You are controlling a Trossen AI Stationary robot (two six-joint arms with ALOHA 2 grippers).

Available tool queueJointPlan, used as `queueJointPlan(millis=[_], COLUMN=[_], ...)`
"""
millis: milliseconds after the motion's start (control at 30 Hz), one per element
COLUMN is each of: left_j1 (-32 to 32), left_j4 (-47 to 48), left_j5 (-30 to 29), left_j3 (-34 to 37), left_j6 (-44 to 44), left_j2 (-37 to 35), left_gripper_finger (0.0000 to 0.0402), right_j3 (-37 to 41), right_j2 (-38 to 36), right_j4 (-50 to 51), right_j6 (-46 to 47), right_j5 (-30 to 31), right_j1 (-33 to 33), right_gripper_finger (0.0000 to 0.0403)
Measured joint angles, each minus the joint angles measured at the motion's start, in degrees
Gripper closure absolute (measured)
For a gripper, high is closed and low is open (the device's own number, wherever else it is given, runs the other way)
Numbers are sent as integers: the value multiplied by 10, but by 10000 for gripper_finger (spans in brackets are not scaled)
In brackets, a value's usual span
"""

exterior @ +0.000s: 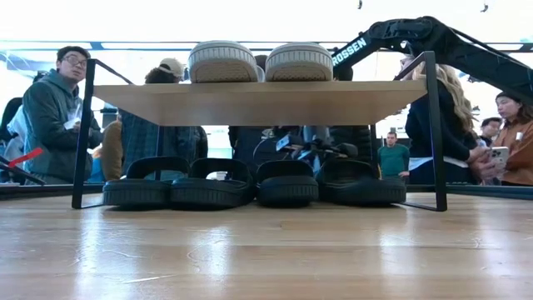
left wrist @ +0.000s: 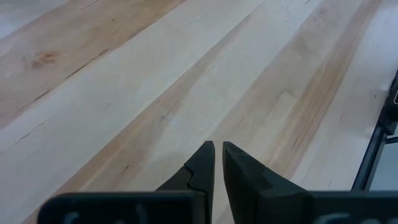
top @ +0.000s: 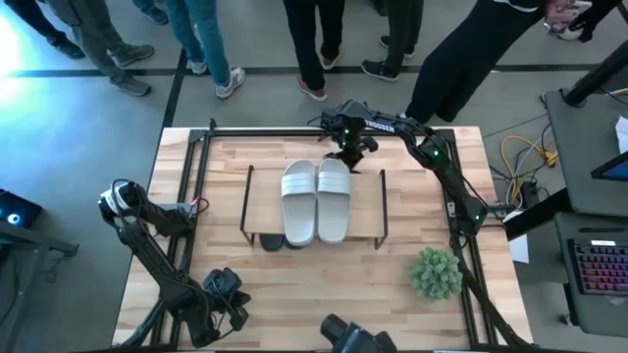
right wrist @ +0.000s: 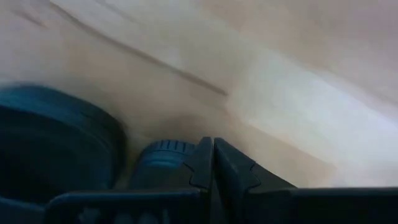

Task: Pick and place slides into the shelf
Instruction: Adjust the slides on the shelf

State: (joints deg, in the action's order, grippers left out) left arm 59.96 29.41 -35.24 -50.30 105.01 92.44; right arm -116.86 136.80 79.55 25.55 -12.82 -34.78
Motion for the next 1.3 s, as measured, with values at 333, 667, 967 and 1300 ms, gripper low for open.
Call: queueJointPlan(millis=[333, 667, 967, 1300], left_j1=[0, 0, 0, 0], left_j4=[2, 6, 6, 12], left_j5=[0, 4, 4, 4], left_j3=[0, 0, 0, 0], left_j6=[0, 0, 0, 0], left_j2=[0, 0, -2, -8], left_gripper_finger=[385, 385, 385, 385], right_j3=[0, 0, 0, 0], right_j2=[-3, -3, -6, -9], right_j4=[54, 84, 74, -83], right_j6=[-4, -3, -1, 43], right_j5=[13, 6, 81, 8], right_j1=[8, 26, 25, 6], right_gripper_finger=[394, 394, 394, 394])
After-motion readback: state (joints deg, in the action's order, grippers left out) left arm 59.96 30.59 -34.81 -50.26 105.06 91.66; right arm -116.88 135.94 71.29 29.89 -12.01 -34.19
